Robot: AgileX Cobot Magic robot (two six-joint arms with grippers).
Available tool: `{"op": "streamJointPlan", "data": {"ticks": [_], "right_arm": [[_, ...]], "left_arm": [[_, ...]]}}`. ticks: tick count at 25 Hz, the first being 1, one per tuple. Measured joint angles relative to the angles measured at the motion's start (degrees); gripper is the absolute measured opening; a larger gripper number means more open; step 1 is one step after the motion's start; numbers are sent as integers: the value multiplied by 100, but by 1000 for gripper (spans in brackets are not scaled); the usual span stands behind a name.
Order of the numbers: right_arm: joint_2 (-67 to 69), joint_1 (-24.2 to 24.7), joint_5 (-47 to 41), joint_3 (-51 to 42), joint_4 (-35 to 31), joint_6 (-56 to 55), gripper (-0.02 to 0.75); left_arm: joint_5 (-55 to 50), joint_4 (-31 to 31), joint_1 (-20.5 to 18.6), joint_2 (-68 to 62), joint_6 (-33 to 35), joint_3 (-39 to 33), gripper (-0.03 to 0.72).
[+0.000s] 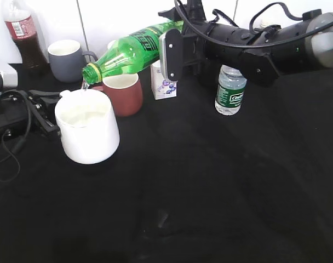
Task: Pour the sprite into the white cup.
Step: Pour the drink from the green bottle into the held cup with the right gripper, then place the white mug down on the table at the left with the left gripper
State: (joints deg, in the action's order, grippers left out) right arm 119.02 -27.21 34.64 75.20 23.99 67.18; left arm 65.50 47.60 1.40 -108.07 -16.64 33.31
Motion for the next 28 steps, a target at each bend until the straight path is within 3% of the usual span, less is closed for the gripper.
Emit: {"op": "streamJointPlan", "data": {"ticks": [9, 12, 15, 18, 22, 26, 28], "right_arm": [[0, 0, 13, 10, -6, 6, 479], [0, -4, 48, 10, -6, -515, 479], [0, -40, 160, 10, -1, -1854, 479], [0, -40, 904, 10, -59, -4818, 479], [0, -40, 1083, 10, -65, -7688, 477], [0, -46, 1113, 10, 209, -8363, 477], [0, -46, 1113, 10, 219, -8401, 477]], "left_arm": [[-20, 0, 0, 0, 0, 0, 72], [-20, -152, 0, 0, 0, 0, 72], [-20, -247, 0, 0, 0, 0, 72], [-24, -514, 0, 0, 0, 0, 72], [-24, -1681, 0, 0, 250, 0, 74], [-24, -3521, 0, -5, 1274, 0, 74], [-24, -4152, -52, -194, 1387, 174, 74]]}}
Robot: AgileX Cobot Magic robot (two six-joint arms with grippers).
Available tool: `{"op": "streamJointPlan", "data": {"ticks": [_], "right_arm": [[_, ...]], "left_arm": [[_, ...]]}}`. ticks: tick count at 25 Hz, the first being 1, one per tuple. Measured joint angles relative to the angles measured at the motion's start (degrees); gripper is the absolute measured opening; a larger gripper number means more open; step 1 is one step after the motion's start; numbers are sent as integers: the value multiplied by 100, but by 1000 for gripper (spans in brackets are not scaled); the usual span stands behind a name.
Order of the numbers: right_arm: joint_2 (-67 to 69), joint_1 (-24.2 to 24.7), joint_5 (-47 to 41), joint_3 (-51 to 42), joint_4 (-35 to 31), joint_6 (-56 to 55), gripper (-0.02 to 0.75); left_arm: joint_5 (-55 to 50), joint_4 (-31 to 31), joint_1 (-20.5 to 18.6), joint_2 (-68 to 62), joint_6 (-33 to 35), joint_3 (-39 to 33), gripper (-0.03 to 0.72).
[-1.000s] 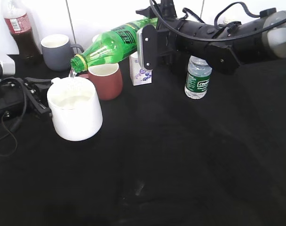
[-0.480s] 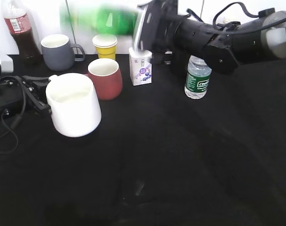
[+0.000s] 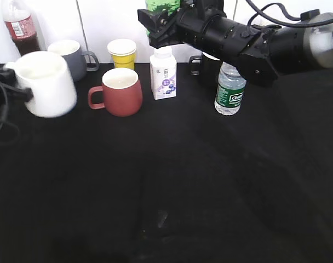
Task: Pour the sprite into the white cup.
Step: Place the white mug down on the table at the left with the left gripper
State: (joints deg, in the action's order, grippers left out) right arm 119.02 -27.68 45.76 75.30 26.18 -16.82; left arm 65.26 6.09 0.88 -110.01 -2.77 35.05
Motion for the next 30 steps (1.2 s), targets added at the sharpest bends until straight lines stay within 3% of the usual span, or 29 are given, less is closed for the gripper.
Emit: {"op": "streamJointPlan", "data": {"ticks": [5, 10, 13, 19, 25, 30], "right_arm": [[0, 0, 4, 0, 221, -118, 477], [0, 0, 4, 0, 275, -141, 473], [0, 0, 4, 0, 285, -152, 471], [0, 0, 4, 0, 292, -152, 471], [0, 0, 4, 0, 297, -159, 469], [0, 0, 4, 0, 297, -164, 468]], "left_arm": [[-2, -148, -417, -1033, -122, 1018, 74], [-36, -71, -434, -2188, -275, 2336, 74], [-61, -71, -434, -2427, -363, 2747, 75], [-98, -33, -434, -2627, -462, 2792, 99], [-50, 25, -434, -2627, -510, 2704, 276], [392, -2, -434, -2225, -532, 1801, 355]]}}
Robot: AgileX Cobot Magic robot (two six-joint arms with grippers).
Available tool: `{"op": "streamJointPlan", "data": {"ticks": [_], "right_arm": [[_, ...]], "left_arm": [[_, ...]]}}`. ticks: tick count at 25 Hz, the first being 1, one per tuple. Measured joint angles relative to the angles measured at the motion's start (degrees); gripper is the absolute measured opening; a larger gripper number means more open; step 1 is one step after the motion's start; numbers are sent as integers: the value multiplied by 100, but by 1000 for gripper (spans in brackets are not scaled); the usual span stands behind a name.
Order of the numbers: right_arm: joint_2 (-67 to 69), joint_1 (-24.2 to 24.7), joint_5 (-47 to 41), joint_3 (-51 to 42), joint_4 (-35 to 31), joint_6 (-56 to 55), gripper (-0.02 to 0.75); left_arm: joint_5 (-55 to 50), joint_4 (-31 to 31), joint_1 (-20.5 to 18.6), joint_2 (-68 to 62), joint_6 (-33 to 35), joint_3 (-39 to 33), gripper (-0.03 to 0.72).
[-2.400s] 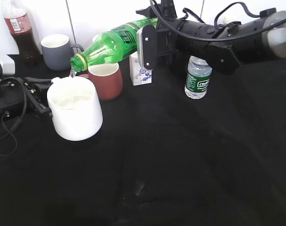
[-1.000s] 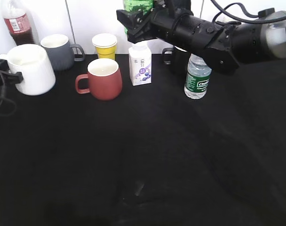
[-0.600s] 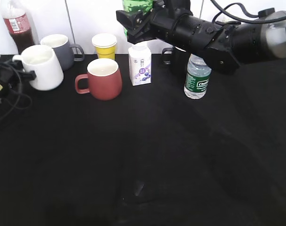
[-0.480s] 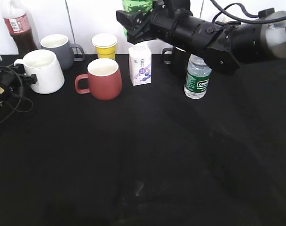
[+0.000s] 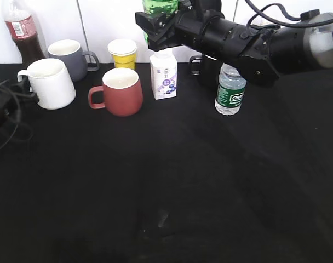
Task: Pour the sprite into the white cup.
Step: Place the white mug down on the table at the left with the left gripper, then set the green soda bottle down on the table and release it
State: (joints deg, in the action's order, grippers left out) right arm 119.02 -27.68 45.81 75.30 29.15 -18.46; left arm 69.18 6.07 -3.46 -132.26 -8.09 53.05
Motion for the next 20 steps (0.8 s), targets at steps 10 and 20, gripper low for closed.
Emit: {"op": "streamJointPlan", "data": {"ticks": [10, 20], "right_arm": [[-1810, 506, -1588, -337, 63, -618, 386], [-1581, 2843, -1362, -1676, -192, -747, 384]], "left_arm": [[0, 920, 0, 2951, -12, -2431, 361], [-753, 1758, 0, 3846, -103, -2612, 361]]}}
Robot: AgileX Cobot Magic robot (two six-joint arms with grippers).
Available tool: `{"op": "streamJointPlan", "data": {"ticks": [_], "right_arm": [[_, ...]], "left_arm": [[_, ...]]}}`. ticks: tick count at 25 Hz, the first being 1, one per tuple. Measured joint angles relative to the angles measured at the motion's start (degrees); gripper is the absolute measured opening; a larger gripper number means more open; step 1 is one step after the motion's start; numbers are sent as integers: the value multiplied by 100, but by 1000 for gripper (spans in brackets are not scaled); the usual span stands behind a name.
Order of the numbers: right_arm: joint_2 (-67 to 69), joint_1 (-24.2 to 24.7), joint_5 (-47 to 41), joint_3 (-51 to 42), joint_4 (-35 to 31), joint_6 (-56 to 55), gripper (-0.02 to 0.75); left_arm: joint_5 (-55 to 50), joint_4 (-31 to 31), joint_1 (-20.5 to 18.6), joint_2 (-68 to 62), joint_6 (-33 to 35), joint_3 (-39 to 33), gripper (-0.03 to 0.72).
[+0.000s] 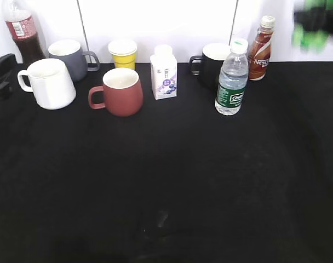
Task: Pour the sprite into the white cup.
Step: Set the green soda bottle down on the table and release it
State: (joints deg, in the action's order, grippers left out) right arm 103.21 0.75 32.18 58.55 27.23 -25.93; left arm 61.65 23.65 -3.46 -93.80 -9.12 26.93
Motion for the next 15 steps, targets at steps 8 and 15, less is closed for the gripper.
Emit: {"op": "streamJointPlan", "data": {"ticks": [8, 15], "right_arm": [[2574, 125, 2690, -43, -1635, 1630, 384], [3408, 125, 2903, 663, -1395, 1916, 481]], "left_arm": [[-20, 154, 0, 0, 0, 0, 361], [-53, 392, 0, 0, -4, 0, 361]]}}
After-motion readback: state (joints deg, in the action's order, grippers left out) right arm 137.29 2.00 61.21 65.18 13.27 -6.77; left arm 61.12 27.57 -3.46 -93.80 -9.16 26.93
